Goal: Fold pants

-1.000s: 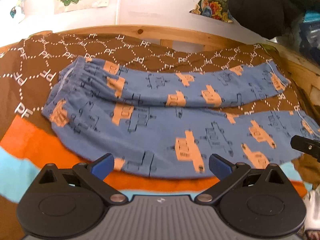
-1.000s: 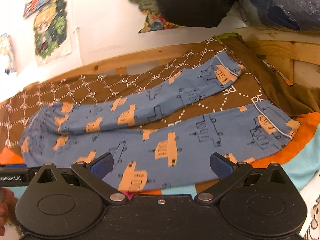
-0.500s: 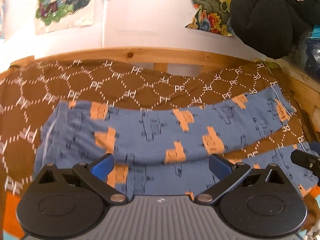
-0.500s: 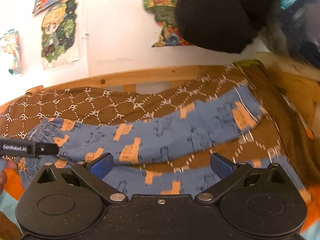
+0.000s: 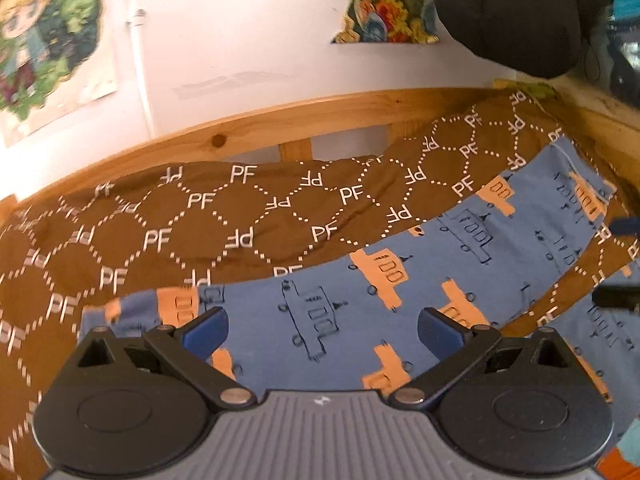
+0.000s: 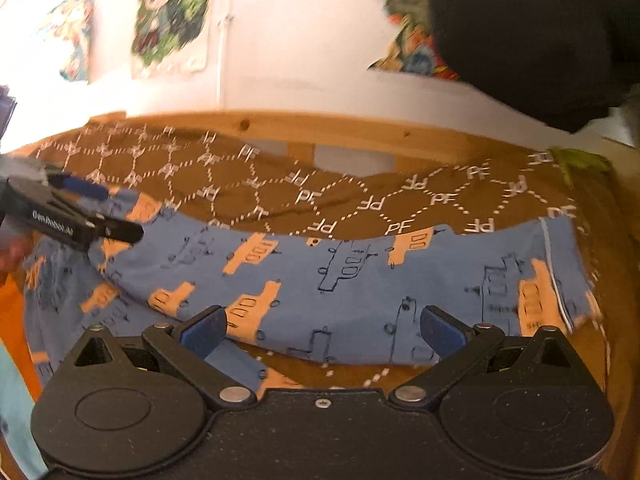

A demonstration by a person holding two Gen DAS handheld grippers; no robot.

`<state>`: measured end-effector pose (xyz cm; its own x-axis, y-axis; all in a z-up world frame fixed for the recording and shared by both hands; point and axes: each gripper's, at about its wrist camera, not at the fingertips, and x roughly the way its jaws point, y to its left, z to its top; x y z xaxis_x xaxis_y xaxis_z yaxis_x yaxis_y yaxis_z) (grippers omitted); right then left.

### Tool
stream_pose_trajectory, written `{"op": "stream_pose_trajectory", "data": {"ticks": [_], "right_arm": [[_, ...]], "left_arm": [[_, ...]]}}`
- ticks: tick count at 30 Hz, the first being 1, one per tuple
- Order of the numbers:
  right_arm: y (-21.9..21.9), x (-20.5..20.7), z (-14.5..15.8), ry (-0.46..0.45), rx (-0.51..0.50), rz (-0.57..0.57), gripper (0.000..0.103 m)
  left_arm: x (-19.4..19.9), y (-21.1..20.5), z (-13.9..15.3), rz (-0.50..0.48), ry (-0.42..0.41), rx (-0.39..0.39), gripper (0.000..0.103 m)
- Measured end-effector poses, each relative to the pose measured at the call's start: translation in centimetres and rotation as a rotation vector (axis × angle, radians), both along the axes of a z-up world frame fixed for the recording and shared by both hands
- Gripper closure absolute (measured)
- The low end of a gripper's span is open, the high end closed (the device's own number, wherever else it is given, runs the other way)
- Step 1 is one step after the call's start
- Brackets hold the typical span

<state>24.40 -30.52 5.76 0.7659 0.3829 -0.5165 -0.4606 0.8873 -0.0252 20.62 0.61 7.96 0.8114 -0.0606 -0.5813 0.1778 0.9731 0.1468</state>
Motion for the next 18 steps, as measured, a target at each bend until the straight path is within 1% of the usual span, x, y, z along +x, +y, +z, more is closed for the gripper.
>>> {"op": "stream_pose_trajectory", "data": {"ticks": [2, 5, 6, 10, 11, 12, 13, 14, 15, 17, 18], "right_arm": [[-0.1, 2.2, 0.3, 0.002, -0.058, 0.053, 0.001], [0.3, 5.8, 0.7, -0.001, -0.128, 0.129, 0.001], [0.6, 7.4, 0.8, 0.008, -0.147, 0.159, 0.001], [1.9, 13.5, 0.5, 0.066, -0.204, 0.219, 0.001], [2.4, 15.1, 0.4, 0.094, -0.209, 0.243, 0.004], [2.9, 16.4, 0.4, 0.114, -0.213, 0.261, 0.007], [3.6, 17.6, 0.2, 0.132, -0.227, 0.276, 0.011], [4.1, 18.5, 0.1, 0.142, -0.243, 0.286, 0.014], [4.7, 19.4, 0.0, 0.154, -0.263, 0.305, 0.015], [5.9, 20.5, -0.2, 0.179, -0.293, 0.357, 0.025], [6.5, 21.0, -0.4, 0.197, -0.314, 0.384, 0.028]], "left_arm": [[1.3, 0.4, 0.0, -0.018, -0.004, 0.039, 0.0], [3.8, 0.9, -0.2, -0.043, 0.022, 0.106, 0.0], [4.8, 1.1, -0.3, -0.053, 0.034, 0.13, 0.0], [8.4, 1.7, -1.1, -0.122, 0.066, 0.215, 0.0], [9.5, 1.8, -1.5, -0.147, 0.077, 0.235, 0.0], [10.1, 2.0, -1.8, -0.168, 0.086, 0.238, 0.0], [10.9, 2.2, -2.1, -0.194, 0.099, 0.23, 0.0], [11.5, 2.5, -2.3, -0.21, 0.107, 0.214, 0.001], [12.2, 2.8, -2.5, -0.22, 0.112, 0.194, 0.003], [13.4, 3.2, -2.8, -0.242, 0.127, 0.167, 0.007], [14.0, 3.4, -3.0, -0.264, 0.142, 0.15, 0.011]]}}
